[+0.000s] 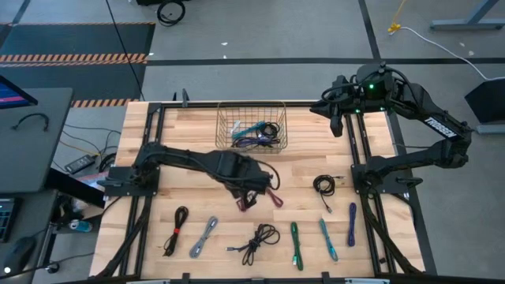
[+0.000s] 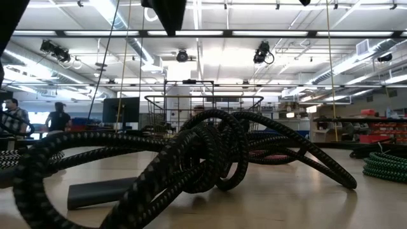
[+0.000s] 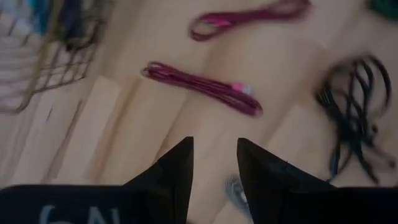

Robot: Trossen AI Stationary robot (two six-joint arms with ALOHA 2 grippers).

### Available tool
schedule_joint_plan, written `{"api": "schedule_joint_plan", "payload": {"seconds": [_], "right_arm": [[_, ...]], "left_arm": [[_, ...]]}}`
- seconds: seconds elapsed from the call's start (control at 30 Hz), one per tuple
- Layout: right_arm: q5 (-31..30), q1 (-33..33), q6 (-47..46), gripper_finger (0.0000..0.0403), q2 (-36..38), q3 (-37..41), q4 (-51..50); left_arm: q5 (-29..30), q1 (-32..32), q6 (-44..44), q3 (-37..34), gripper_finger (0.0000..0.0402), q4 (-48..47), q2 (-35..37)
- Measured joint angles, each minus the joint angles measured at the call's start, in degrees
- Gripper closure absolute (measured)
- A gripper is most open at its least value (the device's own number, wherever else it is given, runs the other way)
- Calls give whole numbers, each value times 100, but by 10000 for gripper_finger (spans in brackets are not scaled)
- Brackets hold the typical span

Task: Pick and place USB-C Cables
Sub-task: Put the black charger cable into the wire basket

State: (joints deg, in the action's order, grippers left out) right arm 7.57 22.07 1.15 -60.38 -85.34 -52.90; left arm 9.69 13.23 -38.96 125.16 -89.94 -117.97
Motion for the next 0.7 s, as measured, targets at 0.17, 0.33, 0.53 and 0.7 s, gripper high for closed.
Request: {"api": "schedule_joint_plan", "payload": {"seconds": [0.17,0.33,0.53,0.7], "right_arm": [[0,-1,11,335,0,0,-25],[0,1,10,335,0,2,-182],[0,-1,9,335,0,2,-278],[0,1,9,335,0,2,-278]], "left_arm": [[-259,200,549,0,271,-2,37],[-314,282,344,0,271,-5,391],[-292,310,-70,0,278,-6,1134],[-192,365,-242,4,292,-10,1826]]}}
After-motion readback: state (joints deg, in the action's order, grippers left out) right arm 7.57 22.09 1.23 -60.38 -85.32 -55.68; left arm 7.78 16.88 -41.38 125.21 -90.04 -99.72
